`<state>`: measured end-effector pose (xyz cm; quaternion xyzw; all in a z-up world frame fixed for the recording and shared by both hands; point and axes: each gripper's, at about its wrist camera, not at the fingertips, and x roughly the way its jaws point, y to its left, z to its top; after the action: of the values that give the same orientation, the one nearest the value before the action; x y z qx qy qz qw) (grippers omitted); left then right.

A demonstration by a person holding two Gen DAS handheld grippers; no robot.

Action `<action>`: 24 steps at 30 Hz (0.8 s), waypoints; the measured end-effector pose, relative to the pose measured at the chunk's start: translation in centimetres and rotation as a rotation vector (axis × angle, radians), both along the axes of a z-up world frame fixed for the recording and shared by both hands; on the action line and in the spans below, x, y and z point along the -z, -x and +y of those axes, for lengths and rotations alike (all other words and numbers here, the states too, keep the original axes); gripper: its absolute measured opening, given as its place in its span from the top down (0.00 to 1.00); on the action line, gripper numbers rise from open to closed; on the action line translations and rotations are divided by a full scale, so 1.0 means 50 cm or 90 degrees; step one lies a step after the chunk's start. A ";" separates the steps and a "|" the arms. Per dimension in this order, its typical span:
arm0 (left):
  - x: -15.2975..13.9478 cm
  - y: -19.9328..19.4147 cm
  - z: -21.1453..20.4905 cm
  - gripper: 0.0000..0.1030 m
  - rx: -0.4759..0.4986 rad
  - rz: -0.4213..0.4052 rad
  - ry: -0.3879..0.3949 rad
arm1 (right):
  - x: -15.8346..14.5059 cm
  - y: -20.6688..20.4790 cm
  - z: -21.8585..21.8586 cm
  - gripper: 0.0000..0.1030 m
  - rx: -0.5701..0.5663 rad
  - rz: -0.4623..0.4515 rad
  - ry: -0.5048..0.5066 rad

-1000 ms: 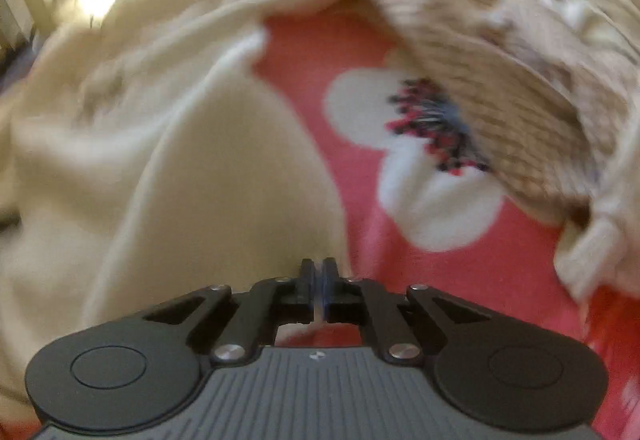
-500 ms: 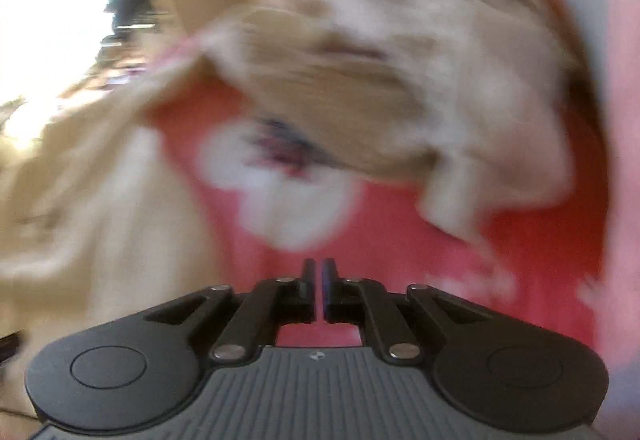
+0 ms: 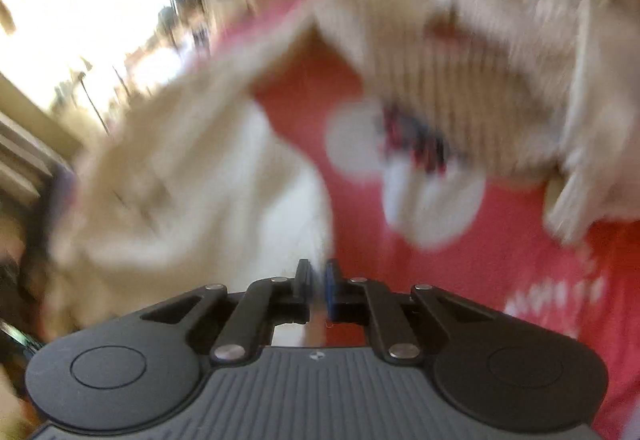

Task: Fold clothes

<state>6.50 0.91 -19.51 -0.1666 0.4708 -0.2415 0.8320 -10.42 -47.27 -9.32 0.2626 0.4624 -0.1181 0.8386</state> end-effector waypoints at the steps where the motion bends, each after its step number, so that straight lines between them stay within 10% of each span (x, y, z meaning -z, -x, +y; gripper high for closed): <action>1: 0.000 0.000 0.001 0.73 0.000 0.000 0.001 | -0.032 0.010 -0.002 0.92 0.008 -0.013 0.000; 10: -0.002 -0.003 -0.002 0.73 0.018 -0.010 -0.016 | 0.162 0.006 -0.019 0.90 -0.003 0.156 0.045; 14: -0.015 -0.003 -0.006 0.72 0.023 -0.005 -0.028 | 0.083 0.008 -0.007 0.69 -0.010 0.175 0.153; 19: -0.042 -0.006 -0.002 0.69 0.029 -0.011 -0.032 | -0.011 -0.041 -0.060 0.50 0.052 -0.006 0.054; 24: -0.077 -0.028 -0.019 0.68 0.036 -0.056 -0.011 | 0.047 -0.247 -0.123 0.34 0.084 -0.139 -0.169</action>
<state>7.88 -0.06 -15.68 -0.1350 0.4403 -0.2681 0.8462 1.93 -53.39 -11.67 0.4123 0.3621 -0.0816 0.8320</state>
